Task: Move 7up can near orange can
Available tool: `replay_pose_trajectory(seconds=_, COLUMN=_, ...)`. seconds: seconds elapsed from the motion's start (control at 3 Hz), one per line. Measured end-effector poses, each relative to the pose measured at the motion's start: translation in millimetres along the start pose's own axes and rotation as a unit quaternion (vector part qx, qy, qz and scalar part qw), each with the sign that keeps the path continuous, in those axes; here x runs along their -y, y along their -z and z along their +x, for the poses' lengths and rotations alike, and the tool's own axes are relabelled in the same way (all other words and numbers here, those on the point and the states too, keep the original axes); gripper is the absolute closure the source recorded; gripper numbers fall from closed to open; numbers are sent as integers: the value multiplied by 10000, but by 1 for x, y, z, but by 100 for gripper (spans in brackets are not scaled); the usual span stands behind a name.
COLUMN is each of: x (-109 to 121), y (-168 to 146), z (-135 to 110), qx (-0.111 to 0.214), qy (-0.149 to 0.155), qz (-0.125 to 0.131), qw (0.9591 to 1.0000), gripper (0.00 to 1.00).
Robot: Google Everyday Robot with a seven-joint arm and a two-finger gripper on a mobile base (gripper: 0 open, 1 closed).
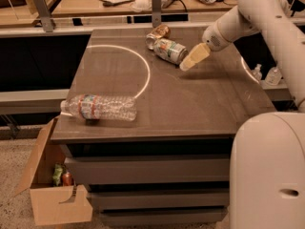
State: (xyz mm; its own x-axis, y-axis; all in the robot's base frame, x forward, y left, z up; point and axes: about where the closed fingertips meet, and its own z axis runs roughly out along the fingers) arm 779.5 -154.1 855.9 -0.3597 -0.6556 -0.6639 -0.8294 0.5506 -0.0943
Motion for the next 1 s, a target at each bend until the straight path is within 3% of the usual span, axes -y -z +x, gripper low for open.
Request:
replay_pose_trajectory(seconds=0.33, x=-1, y=31, z=16, qx=135, qy=-19, qz=83, qw=9999, gripper=0)
replay_pose_trajectory(seconds=0.67, x=-13, y=87, z=57, qx=142, qy=-35, qz=313, qw=9994, gripper=0)
replay_pose_trajectory(seconds=1.0, x=-13, y=87, z=57, qx=142, qy=-35, qz=312, qw=9994, gripper=0)
